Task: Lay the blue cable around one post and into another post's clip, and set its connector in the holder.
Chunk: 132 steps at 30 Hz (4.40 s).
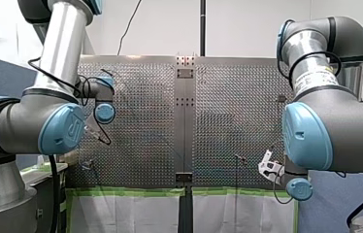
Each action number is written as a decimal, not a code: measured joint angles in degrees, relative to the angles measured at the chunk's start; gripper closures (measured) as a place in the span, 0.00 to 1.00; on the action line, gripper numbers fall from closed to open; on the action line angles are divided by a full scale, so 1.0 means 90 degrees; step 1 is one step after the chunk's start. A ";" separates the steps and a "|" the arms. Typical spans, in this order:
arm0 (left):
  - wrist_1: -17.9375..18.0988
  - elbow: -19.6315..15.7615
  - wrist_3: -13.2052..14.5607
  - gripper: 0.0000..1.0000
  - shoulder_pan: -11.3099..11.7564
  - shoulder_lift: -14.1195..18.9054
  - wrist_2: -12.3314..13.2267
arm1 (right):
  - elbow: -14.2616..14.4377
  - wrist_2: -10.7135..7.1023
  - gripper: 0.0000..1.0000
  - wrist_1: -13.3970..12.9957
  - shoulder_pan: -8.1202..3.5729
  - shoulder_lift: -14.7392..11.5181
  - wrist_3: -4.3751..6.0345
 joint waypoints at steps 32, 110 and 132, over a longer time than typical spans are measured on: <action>-0.0312 0.0288 0.2111 0.00 -0.0290 -0.0918 -0.0246 | -0.0002 -0.0127 1.00 -0.0023 0.0151 0.0001 0.0165; -0.0204 -0.0631 0.1507 0.00 -0.0091 -0.0069 0.0460 | -0.0002 -0.0129 1.00 0.0014 0.0243 0.0001 0.0132; -0.0050 -0.1052 0.0067 0.00 0.0296 0.0667 -0.0474 | -0.0002 -0.0129 1.00 0.0017 0.0245 0.0001 0.0129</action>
